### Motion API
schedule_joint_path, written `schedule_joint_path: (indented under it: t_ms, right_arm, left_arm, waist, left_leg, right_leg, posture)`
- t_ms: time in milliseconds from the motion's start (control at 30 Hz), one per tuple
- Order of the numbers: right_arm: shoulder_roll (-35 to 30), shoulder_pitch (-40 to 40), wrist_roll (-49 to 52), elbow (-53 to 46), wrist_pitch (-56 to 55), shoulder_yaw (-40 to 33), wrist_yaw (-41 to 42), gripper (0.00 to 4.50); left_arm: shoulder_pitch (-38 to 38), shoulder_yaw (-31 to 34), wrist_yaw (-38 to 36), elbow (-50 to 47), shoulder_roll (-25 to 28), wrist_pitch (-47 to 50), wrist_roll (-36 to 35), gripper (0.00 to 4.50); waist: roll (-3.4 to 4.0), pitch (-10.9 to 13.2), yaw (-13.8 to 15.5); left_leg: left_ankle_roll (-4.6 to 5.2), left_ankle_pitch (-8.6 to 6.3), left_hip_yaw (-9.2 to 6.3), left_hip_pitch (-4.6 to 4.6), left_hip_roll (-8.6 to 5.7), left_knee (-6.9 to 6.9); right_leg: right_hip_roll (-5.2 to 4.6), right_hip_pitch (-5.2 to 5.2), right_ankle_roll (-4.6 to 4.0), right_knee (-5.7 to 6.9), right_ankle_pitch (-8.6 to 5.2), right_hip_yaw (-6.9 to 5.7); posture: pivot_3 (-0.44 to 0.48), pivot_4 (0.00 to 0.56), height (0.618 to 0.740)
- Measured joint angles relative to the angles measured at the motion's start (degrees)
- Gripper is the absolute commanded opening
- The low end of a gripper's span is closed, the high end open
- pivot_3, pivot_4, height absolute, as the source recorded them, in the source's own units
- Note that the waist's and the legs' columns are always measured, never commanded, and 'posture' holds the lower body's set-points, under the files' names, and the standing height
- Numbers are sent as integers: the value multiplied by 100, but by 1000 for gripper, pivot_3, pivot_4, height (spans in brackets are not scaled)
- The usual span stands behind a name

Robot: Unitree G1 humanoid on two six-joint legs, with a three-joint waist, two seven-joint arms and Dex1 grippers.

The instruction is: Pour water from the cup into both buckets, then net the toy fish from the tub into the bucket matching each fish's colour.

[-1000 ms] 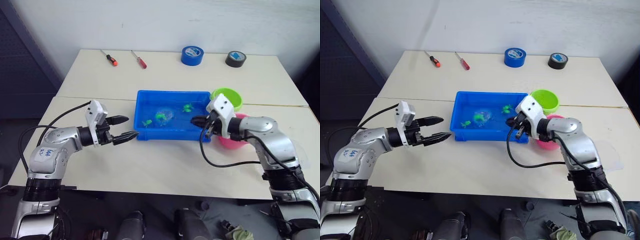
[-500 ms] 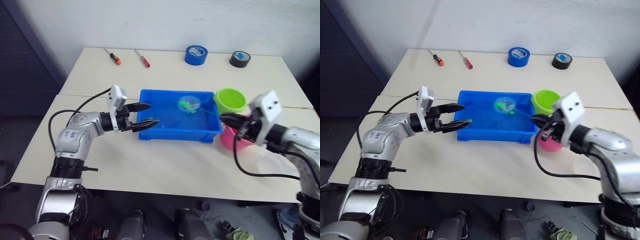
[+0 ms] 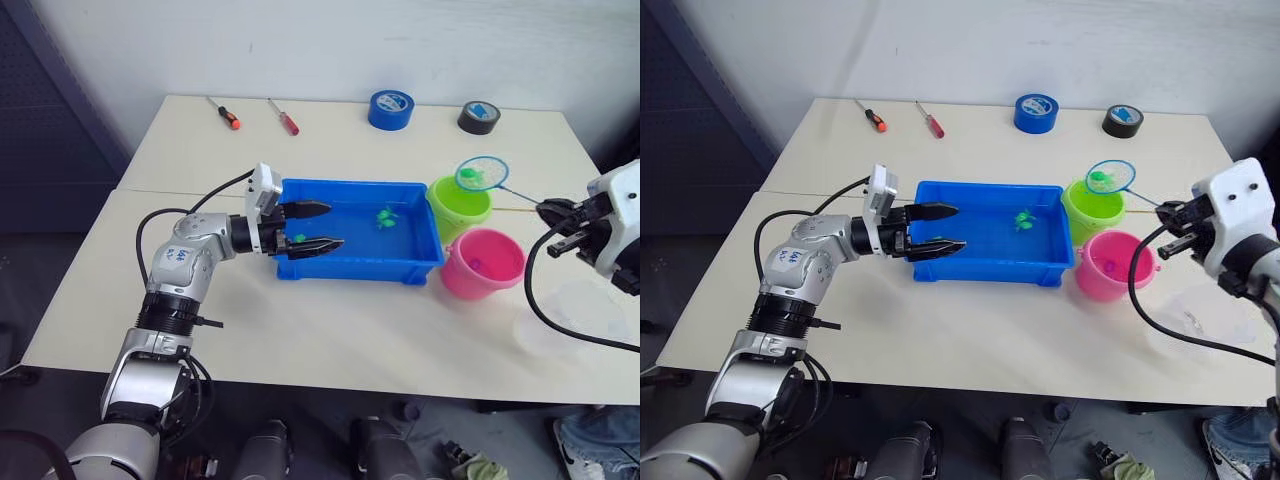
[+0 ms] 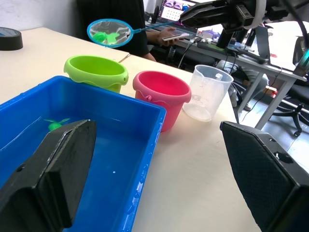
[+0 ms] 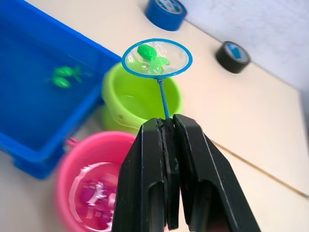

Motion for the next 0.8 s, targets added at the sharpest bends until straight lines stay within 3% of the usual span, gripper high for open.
schedule_joint_path:
  t_ms: [300,433,533,800]
  right_arm:
    - [-872,-161,-2494,1751,-3259,1968,-226,0]
    - [-1658,-513,-4079,2320,-4775,2655,-779,0]
    - [-1863,-804,-4764,2603,-5598,2798,-1178,0]
    - [-1873,-732,-5101,2925,-6380,2801,-1198,0]
  left_arm:
    - [80,62,156,-99,65,28,-3,4471]
    - [206,117,252,-261,127,107,-16,4471]
    - [230,174,279,-293,131,117,-18,4471]
    - [245,221,322,-293,128,116,-18,4471]
  waist:
    - [0,0,1]
    - [1,0,-2]
    - [1,0,-6]
    - [1,0,-2]
  left_leg:
    - [-2,3,27,2,-1,9]
    - [-7,6,53,-18,-2,17]
    - [-12,9,54,-18,2,21]
    - [-14,10,58,-17,2,30]
  right_leg:
    - [3,-19,2,4,1,1]
    - [-1,-68,2,42,1,12]
    - [6,-67,2,45,1,14]
    - [22,-66,2,51,1,19]
  posture:
    - [0,150,740]
    - [0,150,740]
    - [0,150,740]
    - [0,150,740]
